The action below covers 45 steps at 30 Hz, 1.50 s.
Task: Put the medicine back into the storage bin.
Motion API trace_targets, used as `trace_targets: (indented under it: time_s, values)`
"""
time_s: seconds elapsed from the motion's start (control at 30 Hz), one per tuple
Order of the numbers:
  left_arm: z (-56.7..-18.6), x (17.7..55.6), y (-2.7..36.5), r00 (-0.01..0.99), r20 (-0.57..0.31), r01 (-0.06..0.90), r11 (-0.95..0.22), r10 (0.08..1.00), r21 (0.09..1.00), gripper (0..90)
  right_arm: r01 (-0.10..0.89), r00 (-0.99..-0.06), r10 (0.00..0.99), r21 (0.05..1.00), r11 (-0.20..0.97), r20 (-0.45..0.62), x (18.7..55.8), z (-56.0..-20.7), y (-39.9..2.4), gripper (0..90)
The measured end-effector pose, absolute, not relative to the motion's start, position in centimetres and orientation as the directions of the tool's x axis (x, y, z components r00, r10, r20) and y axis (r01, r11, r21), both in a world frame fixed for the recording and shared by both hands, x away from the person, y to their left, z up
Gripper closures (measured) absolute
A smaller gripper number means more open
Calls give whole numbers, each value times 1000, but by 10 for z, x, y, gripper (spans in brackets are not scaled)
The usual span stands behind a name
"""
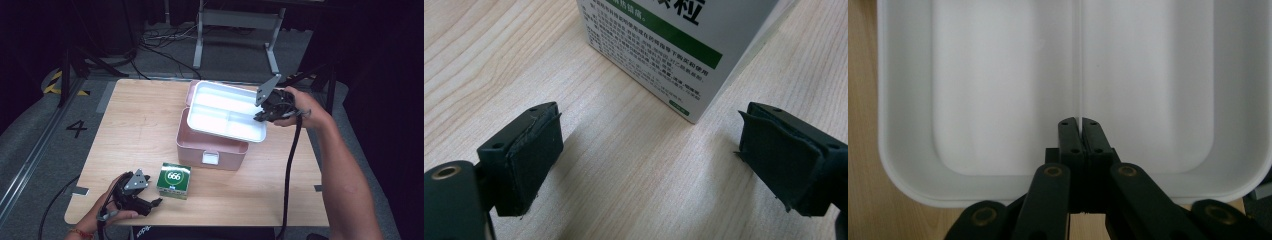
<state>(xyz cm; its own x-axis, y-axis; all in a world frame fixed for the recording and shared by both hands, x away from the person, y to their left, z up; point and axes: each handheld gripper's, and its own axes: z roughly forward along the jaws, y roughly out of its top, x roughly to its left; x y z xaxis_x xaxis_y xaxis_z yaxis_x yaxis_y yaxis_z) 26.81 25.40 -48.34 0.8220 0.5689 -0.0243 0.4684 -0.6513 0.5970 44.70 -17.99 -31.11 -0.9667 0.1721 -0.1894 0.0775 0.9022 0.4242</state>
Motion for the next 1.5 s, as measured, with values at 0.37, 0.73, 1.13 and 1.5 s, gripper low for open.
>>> trace_targets:
  time_s: [0.37,0.73,1.13,1.5]
  values:
    - [-483,269,254,823,-22,467,-654,568,595,107,173,-940,286,461,870,-186,434,-306,-236,898]
    - [-483,270,253,824,-23,467,-654,567,595,104,247,-910,376,504,828,-173,421,-320,-285,898]
    - [-483,270,253,823,-21,467,-655,567,594,104,342,-878,458,487,804,-138,409,-339,-329,898]
    - [-483,270,253,823,-22,467,-655,567,594,104,424,-849,520,469,775,-92,404,-371,-356,898]
